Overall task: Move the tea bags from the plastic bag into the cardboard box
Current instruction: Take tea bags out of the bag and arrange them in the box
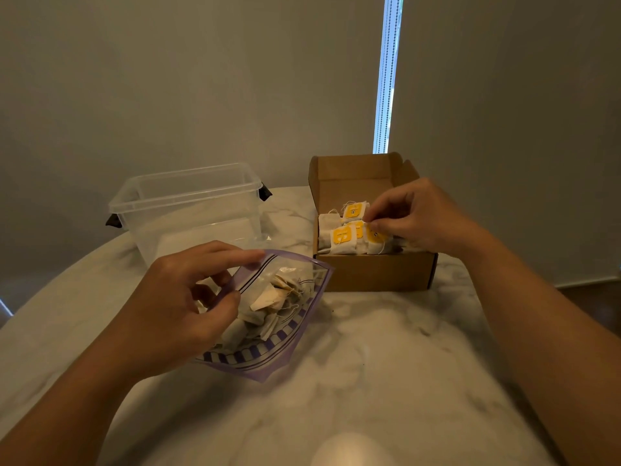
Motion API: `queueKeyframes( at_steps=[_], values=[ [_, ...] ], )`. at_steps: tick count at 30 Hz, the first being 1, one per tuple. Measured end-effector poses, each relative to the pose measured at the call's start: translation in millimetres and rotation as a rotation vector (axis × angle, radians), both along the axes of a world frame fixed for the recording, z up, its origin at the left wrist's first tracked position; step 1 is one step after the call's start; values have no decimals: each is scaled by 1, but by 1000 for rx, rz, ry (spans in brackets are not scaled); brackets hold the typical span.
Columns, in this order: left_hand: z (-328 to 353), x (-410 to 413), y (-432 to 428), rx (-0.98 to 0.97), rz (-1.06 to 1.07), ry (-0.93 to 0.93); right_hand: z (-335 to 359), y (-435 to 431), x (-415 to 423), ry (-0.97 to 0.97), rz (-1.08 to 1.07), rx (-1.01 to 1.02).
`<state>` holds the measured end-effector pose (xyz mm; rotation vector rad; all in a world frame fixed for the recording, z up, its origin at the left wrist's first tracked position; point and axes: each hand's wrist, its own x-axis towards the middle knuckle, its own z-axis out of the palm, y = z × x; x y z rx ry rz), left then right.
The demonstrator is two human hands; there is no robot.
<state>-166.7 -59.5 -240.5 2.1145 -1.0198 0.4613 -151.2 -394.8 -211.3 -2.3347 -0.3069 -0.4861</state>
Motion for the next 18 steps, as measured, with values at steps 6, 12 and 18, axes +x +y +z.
queueKeyframes(
  at_steps=[6,12,18],
  values=[
    [0,0,0,-3,-6,-1,5,-11,-5,-50,-56,-36],
    [0,0,0,4,0,-10,3,-6,-4,4,-29,-61],
    [0,0,0,0,-4,-13,-6,-5,6,-35,-171,-160]
  ],
)
